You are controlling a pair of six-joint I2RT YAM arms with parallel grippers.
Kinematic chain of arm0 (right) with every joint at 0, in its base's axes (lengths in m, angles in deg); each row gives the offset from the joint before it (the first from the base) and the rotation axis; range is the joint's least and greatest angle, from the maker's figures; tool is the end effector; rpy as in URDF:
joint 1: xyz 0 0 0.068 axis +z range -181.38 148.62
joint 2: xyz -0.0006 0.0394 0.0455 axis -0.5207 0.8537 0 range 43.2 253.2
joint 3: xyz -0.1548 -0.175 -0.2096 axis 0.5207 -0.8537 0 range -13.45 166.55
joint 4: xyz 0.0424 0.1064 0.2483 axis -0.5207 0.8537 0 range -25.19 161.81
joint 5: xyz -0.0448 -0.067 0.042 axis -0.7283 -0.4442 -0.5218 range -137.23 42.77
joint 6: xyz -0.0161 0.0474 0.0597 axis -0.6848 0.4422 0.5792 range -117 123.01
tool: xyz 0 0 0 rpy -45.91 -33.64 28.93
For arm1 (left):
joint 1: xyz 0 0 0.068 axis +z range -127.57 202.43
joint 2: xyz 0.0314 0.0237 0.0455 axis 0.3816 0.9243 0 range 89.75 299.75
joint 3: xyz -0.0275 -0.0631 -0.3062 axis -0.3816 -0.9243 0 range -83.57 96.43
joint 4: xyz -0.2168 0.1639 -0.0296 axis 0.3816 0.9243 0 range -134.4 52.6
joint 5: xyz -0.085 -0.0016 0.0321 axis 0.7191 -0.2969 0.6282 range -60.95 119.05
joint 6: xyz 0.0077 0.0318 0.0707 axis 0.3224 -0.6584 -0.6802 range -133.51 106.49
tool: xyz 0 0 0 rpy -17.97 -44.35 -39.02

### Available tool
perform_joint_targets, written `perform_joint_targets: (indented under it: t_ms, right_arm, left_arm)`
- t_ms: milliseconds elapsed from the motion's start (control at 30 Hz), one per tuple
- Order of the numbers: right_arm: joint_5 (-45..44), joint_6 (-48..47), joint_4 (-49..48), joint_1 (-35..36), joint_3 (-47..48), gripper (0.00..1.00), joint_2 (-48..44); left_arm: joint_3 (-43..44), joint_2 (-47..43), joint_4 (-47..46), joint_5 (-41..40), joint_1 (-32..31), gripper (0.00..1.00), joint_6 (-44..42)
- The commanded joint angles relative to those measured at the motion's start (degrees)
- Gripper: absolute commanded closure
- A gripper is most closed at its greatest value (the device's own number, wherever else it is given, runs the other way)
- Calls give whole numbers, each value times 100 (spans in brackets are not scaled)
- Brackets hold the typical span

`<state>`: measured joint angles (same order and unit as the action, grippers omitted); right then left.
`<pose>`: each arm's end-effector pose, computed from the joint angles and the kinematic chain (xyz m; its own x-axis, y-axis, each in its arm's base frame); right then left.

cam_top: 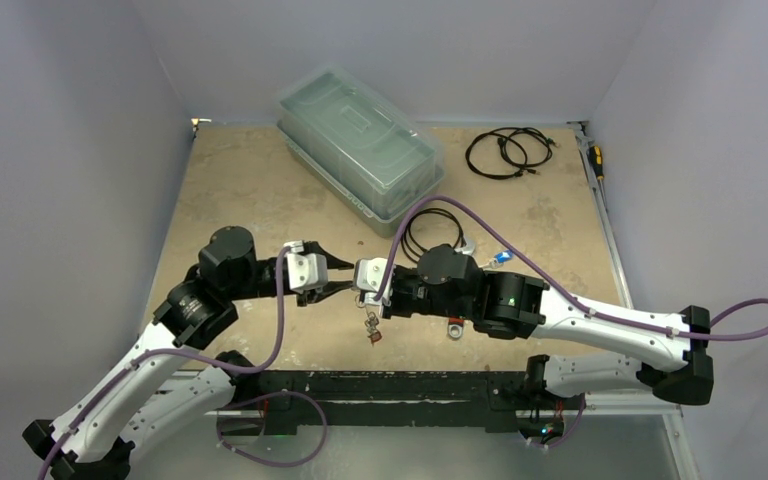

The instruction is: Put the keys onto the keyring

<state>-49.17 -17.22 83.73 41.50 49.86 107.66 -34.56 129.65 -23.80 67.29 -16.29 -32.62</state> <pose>0.0842 0.2659 0.3964 0.2322 -0.4200 -0.8773 -0.9224 0.1912 -0.3357 0.0941 -0.1284 0.3848 0.1691 0.1942 -0.9663 0.9623 0.1796 0.2045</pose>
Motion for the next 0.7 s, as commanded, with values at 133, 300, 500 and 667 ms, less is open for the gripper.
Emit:
perform_joint_targets:
  t_ms: [133,300,500,667]
  right_arm:
    - [1,-7,-277,43,119,100,-137]
    - [-5,7,-266,59,137,100,-141]
    - [-14,15,-222,102,175,100,-152]
    - [-28,10,-222,129,173,100,-161]
  left_arm:
    - [-35,-214,-126,333,-24,57,-60]
    - [-42,-203,-65,421,-23,59,-79]
    - [-60,-88,-74,552,-29,62,-27]
    - [-127,29,-141,559,-39,62,-16]
